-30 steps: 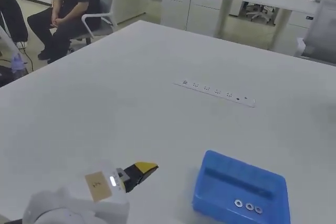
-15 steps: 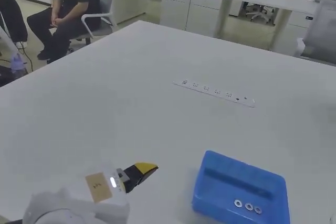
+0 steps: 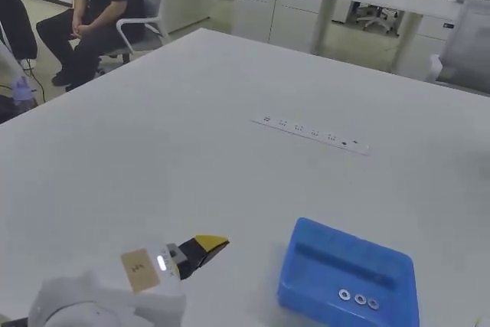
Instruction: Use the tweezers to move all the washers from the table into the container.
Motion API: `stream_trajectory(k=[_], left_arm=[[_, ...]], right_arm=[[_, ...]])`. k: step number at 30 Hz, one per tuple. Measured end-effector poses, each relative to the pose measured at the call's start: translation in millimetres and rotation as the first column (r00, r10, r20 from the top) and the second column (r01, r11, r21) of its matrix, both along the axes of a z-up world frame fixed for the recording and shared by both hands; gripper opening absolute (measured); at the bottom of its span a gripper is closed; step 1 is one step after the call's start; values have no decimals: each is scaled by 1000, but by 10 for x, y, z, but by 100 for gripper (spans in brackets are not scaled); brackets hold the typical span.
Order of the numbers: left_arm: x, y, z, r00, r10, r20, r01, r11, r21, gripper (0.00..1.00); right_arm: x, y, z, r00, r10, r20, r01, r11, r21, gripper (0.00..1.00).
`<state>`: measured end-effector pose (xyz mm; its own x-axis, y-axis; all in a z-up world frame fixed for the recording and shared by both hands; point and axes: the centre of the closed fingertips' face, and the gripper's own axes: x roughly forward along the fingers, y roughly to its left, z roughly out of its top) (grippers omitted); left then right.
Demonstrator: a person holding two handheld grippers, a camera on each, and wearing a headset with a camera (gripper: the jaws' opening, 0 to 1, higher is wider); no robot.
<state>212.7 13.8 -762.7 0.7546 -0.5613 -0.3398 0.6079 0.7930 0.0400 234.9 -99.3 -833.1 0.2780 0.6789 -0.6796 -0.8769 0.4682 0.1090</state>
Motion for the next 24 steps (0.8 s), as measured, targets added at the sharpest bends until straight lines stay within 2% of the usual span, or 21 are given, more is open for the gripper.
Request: stream_trajectory(k=[2, 7, 14, 19, 24], left_arm=[[1, 12, -25, 1000, 3, -4, -3, 1000, 18, 77], [3, 13, -18, 1000, 4, -3, -4, 1000, 16, 77], [2, 14, -17, 1000, 2, -2, -2, 1000, 19, 77], [3, 17, -13, 1000, 4, -2, -4, 1000, 14, 77], [-4, 7, -18, 1000, -2, -3, 2, 1000, 19, 77]], right_arm=[[18, -3, -4, 1000, -15, -6, 15, 1000, 21, 3], [63, -47, 3, 995, -83, -57, 87, 993, 80, 3], [24, -77, 14, 990, -100, -103, 113, 986, 126, 3], [55, -92, 116, 980, -147, -136, 171, 967, 188, 3], [96, -90, 261, 981, -153, -121, 176, 962, 208, 3]])
